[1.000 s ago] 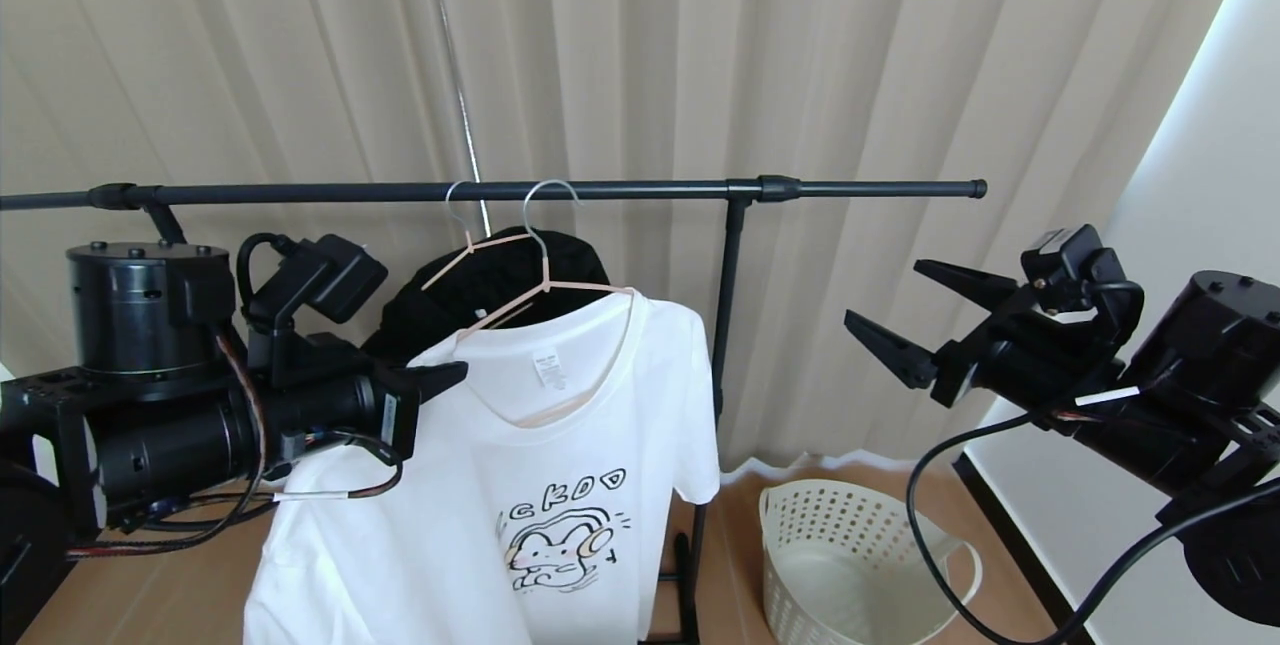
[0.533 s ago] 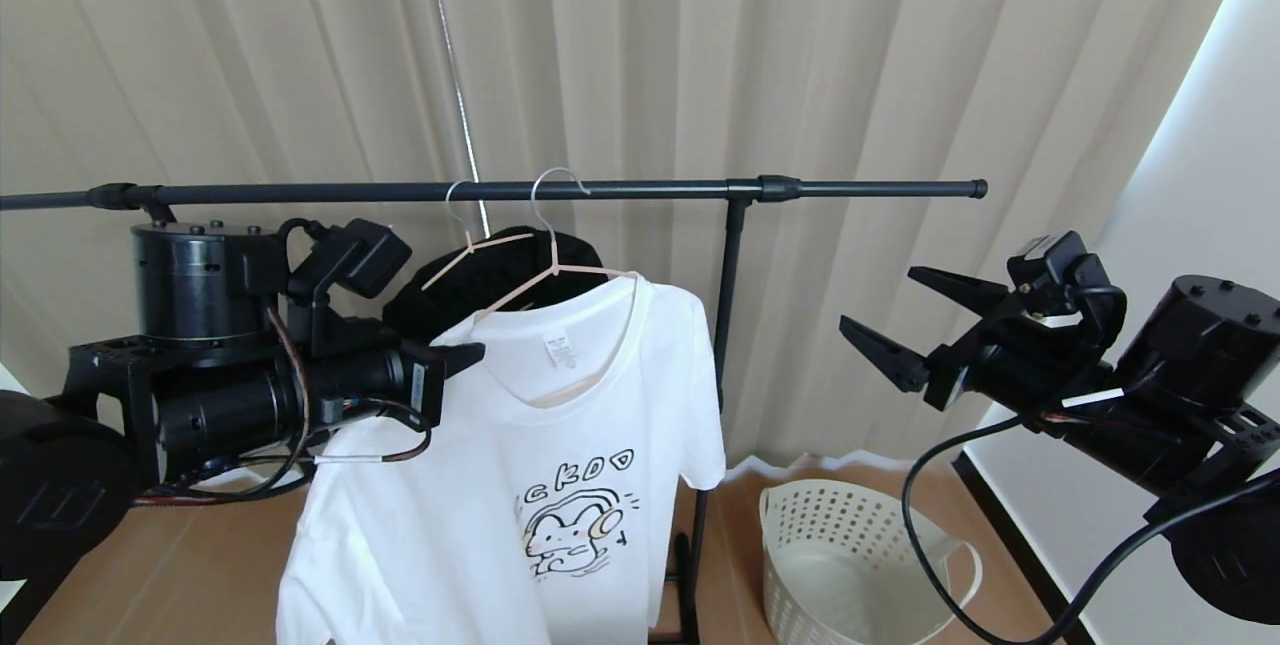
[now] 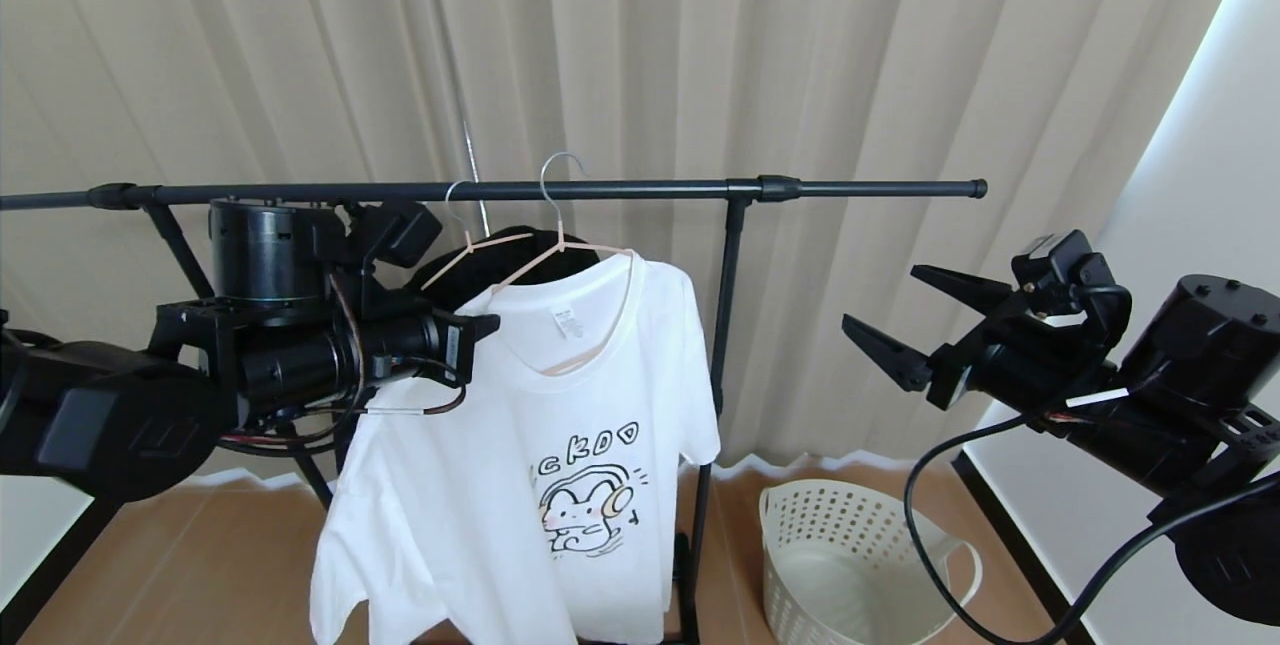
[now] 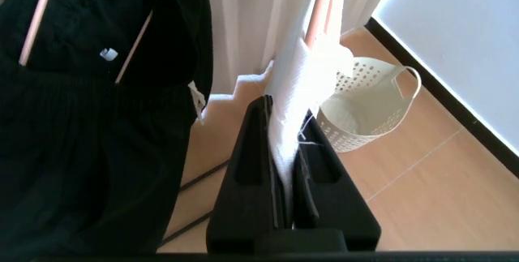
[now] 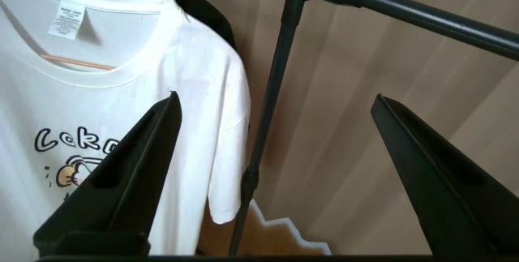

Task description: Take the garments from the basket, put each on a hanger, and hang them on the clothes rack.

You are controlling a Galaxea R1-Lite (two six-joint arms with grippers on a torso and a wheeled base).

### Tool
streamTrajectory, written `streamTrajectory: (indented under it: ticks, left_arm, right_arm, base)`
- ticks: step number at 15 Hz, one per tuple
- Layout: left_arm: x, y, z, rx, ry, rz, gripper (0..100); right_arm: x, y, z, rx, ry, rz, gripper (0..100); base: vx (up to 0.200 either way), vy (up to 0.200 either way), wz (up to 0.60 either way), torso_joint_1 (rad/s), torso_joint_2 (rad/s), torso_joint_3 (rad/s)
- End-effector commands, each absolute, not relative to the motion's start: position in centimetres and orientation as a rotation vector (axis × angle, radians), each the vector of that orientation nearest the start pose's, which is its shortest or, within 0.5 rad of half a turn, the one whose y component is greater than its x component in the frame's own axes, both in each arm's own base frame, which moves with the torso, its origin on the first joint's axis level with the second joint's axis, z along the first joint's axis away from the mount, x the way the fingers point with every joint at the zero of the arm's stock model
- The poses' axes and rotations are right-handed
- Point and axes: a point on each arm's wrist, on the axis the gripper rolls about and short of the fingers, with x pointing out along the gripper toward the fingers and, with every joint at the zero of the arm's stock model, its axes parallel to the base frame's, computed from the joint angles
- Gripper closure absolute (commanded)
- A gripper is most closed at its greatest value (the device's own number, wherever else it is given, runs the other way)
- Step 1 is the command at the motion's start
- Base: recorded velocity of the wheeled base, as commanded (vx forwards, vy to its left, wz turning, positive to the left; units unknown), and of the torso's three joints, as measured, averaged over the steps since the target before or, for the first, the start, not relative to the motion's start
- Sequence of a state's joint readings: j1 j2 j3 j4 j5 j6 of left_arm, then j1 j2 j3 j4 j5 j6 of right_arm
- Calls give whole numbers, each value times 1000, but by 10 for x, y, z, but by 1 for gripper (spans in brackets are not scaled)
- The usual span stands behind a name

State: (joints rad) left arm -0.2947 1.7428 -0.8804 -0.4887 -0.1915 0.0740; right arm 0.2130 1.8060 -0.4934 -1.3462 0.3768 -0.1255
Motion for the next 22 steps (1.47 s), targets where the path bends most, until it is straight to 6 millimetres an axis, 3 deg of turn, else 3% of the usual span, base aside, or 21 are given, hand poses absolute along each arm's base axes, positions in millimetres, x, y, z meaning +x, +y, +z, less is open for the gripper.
streamTrajectory:
  ticks: [1,6,12,22]
  left_arm:
    - [324,-103,167,79,374,-455,100]
    - [357,-115,163,67,359,-373,100]
    - [381,-128,152,78,368,-336,100]
    - [384,-132,138,67,406,-335,100]
  right_arm:
    - [280,68,146,-125,-74,584,0]
    - [280,68,147,-124,-77,583,0]
    - [281,67,146,-125,-74,581,0]
    - [281,68,145,-125,-72,581,0]
  base:
    - [0,0,0,0,0,0]
    - [0,0,0,0,0,0]
    - [0,0,0,0,0,0]
    - [0,0,0,0,0,0]
